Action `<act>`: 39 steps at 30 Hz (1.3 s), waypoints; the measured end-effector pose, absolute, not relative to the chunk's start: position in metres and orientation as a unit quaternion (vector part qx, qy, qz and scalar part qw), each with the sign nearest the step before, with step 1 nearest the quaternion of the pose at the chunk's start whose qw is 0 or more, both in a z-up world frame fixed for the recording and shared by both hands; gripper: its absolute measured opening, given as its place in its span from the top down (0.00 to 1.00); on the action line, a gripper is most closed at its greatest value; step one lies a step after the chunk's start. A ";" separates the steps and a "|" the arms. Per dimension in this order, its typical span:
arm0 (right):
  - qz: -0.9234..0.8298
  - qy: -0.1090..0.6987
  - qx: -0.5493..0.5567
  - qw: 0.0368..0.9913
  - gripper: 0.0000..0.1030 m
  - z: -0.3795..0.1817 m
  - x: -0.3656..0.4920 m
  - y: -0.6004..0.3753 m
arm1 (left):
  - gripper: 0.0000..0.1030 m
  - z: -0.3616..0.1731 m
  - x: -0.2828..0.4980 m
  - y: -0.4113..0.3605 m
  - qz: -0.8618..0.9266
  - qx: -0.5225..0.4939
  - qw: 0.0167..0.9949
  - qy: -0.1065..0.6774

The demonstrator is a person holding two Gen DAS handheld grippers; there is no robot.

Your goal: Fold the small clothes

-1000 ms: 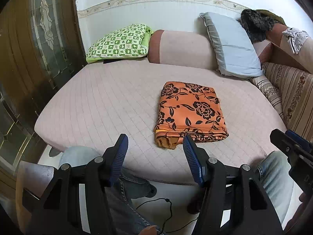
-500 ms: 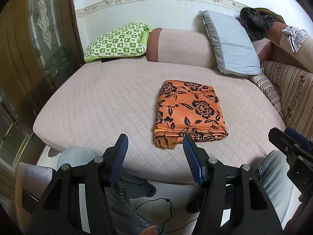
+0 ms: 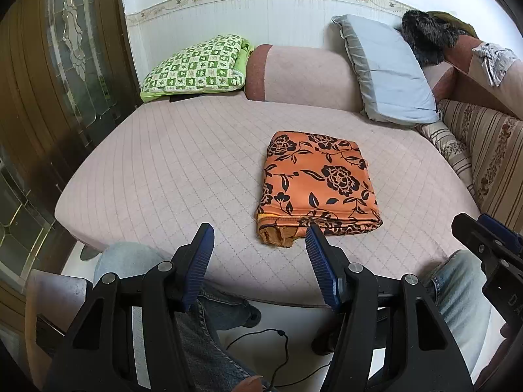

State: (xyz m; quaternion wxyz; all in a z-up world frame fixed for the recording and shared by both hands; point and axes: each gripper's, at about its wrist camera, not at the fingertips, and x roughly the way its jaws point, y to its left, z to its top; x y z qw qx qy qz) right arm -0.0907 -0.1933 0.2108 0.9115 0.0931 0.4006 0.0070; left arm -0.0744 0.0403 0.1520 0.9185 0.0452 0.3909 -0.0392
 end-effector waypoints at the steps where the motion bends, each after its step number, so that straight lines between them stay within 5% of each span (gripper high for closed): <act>1: 0.007 0.400 0.094 0.912 0.52 0.211 -0.091 -0.194 | 0.43 0.151 -0.075 0.040 -0.039 0.047 0.918 0.392; 39: 0.006 0.416 0.089 0.905 0.52 0.197 -0.072 -0.193 | 0.43 0.140 -0.059 0.037 -0.029 0.052 0.914 0.401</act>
